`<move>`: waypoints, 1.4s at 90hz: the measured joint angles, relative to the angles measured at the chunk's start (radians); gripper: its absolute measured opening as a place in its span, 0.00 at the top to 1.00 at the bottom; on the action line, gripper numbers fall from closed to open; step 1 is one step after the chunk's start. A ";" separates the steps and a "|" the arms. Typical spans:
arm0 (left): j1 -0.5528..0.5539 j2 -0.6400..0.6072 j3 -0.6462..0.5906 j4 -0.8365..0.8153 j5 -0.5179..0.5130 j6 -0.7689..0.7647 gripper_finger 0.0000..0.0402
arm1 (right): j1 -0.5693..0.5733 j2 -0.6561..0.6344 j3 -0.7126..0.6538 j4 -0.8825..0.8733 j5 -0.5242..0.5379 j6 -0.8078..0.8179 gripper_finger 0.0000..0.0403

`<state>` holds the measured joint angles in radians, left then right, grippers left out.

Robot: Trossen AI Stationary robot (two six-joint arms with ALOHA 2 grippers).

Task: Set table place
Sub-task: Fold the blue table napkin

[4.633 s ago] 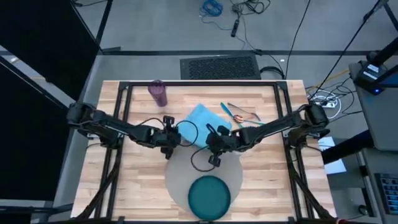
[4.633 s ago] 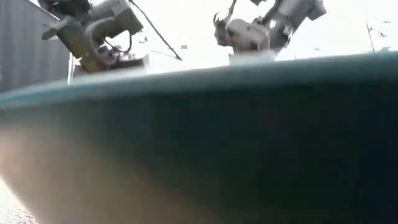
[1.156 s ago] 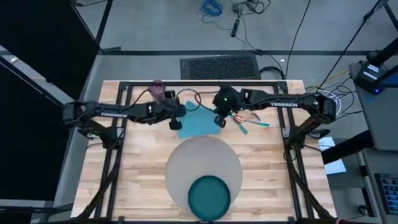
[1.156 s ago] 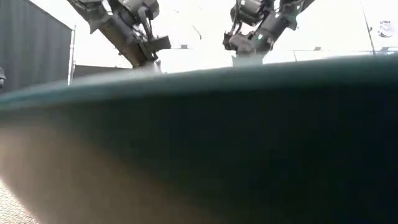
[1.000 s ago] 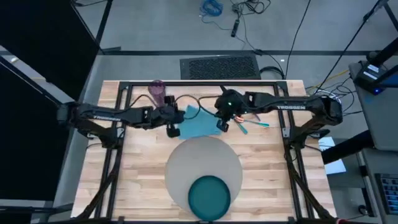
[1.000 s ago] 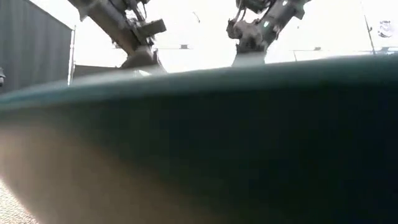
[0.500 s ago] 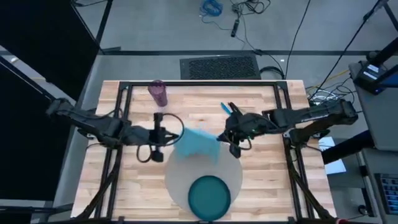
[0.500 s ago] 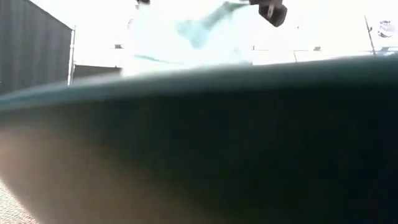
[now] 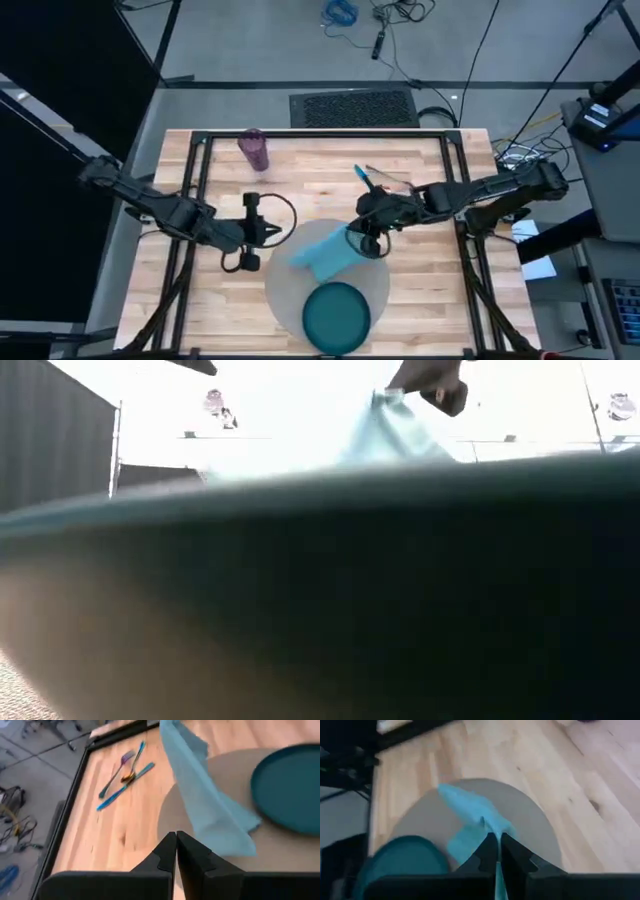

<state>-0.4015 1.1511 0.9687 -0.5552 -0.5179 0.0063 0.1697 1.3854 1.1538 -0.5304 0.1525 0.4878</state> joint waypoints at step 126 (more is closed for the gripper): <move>0.100 0.354 -0.211 0.635 0.386 -0.316 0.51 | -0.124 0.049 0.000 -0.050 -0.080 -0.100 1.00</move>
<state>-0.3011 1.5052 0.7574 0.0803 -0.1316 -0.3099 0.0456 1.4345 1.1534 -0.5805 0.0727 0.3882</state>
